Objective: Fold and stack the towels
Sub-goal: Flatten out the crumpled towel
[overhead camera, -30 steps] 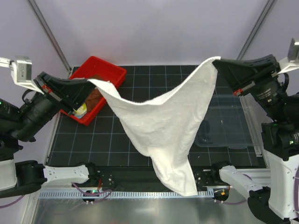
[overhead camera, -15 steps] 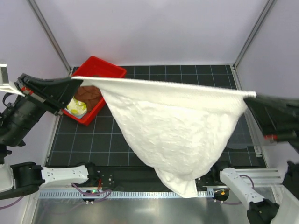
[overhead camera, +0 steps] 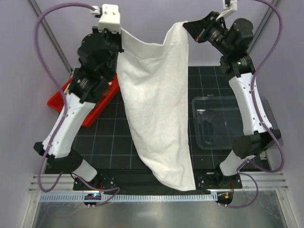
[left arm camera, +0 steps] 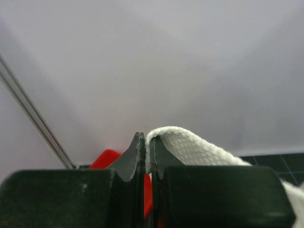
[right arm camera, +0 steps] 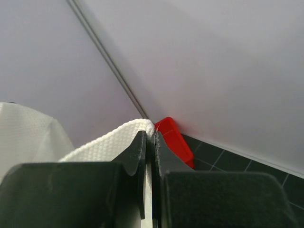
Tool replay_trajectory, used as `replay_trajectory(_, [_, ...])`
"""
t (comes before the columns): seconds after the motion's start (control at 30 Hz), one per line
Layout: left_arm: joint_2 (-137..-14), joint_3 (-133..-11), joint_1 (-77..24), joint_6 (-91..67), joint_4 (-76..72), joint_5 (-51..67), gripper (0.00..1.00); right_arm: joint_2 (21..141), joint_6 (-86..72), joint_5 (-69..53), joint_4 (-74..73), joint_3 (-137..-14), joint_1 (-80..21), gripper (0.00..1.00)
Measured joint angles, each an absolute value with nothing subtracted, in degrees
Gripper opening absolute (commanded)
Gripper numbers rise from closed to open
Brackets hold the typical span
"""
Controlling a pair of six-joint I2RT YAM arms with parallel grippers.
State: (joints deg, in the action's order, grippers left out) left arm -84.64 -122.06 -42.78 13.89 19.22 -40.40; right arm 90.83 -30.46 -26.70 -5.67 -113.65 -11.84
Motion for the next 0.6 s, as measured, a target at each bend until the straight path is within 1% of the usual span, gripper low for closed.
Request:
replay_trajectory(0.13, [-95.53,-126.65,-32.34,8.12,25.15,-31.94,0.00,99.88,-27.62,-25.65,-7.84,-121.34,-11.75,0.01])
replay_trajectory(0.23, [-102.65,-134.08,-23.97,2.09,30.61,-25.61,0.00,103.35,-25.93,-24.95,-7.84,-126.85,-11.75,0.01])
replay_trajectory(0.33, [-104.31,-137.32,-18.39,-1.23,34.22,-22.65,0.00,103.53,-24.51,-24.51,-7.90,-129.80,-11.77,0.01])
replay_trajectory(0.4, [-102.00,-136.42,-16.86,-2.90,34.87,-20.32,0.00,102.08,-23.97,-24.69,-7.94,-130.17,-11.77,0.01])
replay_trajectory(0.47, [-96.16,-131.35,-17.10,-4.60,34.72,-16.99,0.00,98.72,-23.90,-25.21,-8.60,-127.81,-11.77,0.01])
replay_trajectory(0.6, [-77.78,-117.47,-18.85,-8.91,33.28,-9.45,0.00,83.09,-25.12,-26.39,-7.53,-112.49,-11.77,0.01])
